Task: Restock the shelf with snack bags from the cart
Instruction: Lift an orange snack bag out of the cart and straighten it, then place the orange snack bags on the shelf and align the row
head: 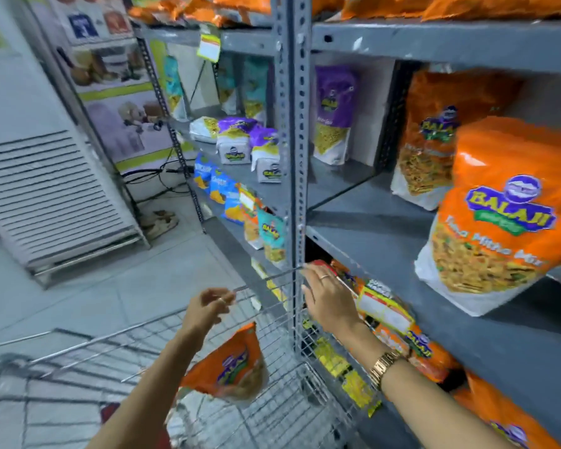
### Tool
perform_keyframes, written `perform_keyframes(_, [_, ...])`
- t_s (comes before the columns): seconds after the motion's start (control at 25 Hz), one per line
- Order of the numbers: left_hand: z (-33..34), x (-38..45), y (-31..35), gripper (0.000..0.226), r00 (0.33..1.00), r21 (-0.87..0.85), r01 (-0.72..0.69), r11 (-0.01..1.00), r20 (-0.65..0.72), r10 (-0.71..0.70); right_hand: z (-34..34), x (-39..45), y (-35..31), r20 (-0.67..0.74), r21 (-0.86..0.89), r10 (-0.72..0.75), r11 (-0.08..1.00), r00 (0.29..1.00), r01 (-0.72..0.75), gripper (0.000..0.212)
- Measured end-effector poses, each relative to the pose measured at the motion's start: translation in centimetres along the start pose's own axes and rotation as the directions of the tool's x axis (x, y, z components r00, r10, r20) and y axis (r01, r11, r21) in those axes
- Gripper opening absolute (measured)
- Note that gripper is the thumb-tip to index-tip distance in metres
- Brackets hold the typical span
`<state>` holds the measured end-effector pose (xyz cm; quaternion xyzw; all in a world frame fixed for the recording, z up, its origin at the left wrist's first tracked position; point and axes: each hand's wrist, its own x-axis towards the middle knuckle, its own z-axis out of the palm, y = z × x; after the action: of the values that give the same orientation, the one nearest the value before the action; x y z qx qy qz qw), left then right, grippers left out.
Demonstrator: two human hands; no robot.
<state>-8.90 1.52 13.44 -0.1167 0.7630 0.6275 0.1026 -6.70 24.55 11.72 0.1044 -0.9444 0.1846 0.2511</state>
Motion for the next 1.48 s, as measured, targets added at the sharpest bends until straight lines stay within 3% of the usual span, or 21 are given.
perform_keyframes(0.08, [-2.4, -0.1, -2.9, 0.03, 0.995, 0.171, 0.081, 0.982, 0.036, -0.089, 2.3, -0.4, -1.4, 0.313, 0.021, 0.044, 0.998, 0.949, -0.054, 0.038])
perform_keyframes(0.16, [-4.5, 0.4, -6.0, 0.056, 0.973, 0.376, 0.176, 0.91, 0.072, -0.217, 4.4, -0.7, -2.9, 0.535, 0.02, 0.121, 0.988, 0.836, -0.155, 0.045])
perform_keyframes(0.28, [-7.0, 0.6, -10.1, 0.066, 0.952, 0.664, 0.213, 0.716, 0.023, -0.305, 8.4, -1.5, -4.5, 0.67, 0.025, 0.208, 0.953, 0.713, -0.301, 0.063])
perform_keyframes(0.4, [-8.6, 0.9, -13.2, 0.082, 0.914, 0.71, 0.213, 0.671, 0.097, -0.394, 12.2, -2.3, -5.2, 0.756, 0.188, 0.187, 0.857, 0.628, -0.48, 0.08])
perform_keyframes(0.48, [-9.1, 1.1, -14.4, 0.074, 0.916, 0.723, 0.137, 0.677, 0.169, -0.365, 13.6, -2.2, -5.7, 0.759, 0.262, 0.206, 0.772, 0.618, -0.579, 0.078])
perform_keyframes(0.6, [-9.1, 1.6, -16.4, 0.031, 0.953, 0.709, 0.066, 0.702, 0.164, -0.255, 15.0, -2.6, -5.8, 0.68, 0.212, 0.345, 0.752, 0.647, -0.624, 0.049])
perform_keyframes(0.68, [-8.6, 1.5, -17.0, 0.009, 0.978, 0.683, 0.045, 0.729, 0.117, -0.17, 15.7, -3.5, -5.7, 0.612, 0.117, 0.404, 0.803, 0.679, -0.584, 0.028])
perform_keyframes(0.8, [-7.5, 1.3, -17.4, 0.036, 0.995, 0.624, 0.088, 0.776, -0.021, -0.095, 15.9, -5.1, -5.3, 0.547, 0.069, 0.495, 0.777, 0.676, -0.625, 0.024])
perform_keyframes(0.88, [-7.1, 1.4, -16.8, 0.034, 0.993, 0.548, 0.113, 0.829, -0.086, -0.078, 15.0, -5.2, -5.4, 0.509, 0.095, 0.516, 0.763, 0.689, -0.64, 0.027])
perform_keyframes(0.96, [-6.7, 1.5, -15.8, 0.016, 0.991, 0.342, 0.112, 0.933, -0.11, -0.079, 13.7, -5.1, -5.3, 0.488, 0.142, 0.503, 0.76, 0.713, -0.634, 0.025])
perform_keyframes(1.04, [-5.9, 1.6, -13.9, 0.015, 0.986, 0.085, 0.092, 0.992, -0.143, -0.08, 11.4, -4.6, -5.2, 0.447, 0.222, 0.531, 0.714, 0.72, -0.664, 0.016])
perform_keyframes(1.12, [-4.6, 1.8, -11.0, 0.014, 0.981, -0.175, 0.101, 0.979, -0.144, -0.127, 8.5, -4.1, -5.3, 0.364, 0.329, 0.557, 0.673, 0.746, -0.663, 0.007])
perform_keyframes(1.28, [-1.7, 1.4, -2.6, 0.04, 0.998, -0.46, -0.05, 0.886, -0.055, 0.028, 1.7, -1.7, -5.4, 0.022, 0.492, 0.562, 0.714, 0.827, -0.498, 0.032])
perform_keyframes(1.36, [-0.1, 1.4, 2.0, 0.06, 0.991, -0.518, -0.097, 0.85, 0.027, 0.13, -1.9, 0.1, -5.1, -0.153, 0.556, 0.558, 0.731, 0.816, -0.396, 0.028])
perform_keyframes(1.48, [2.9, 2.3, 9.0, 0.073, 0.957, -0.602, -0.208, 0.771, 0.035, 0.287, -7.3, 3.4, -4.3, -0.326, 0.595, 0.579, 0.74, 0.748, -0.314, 0.016])
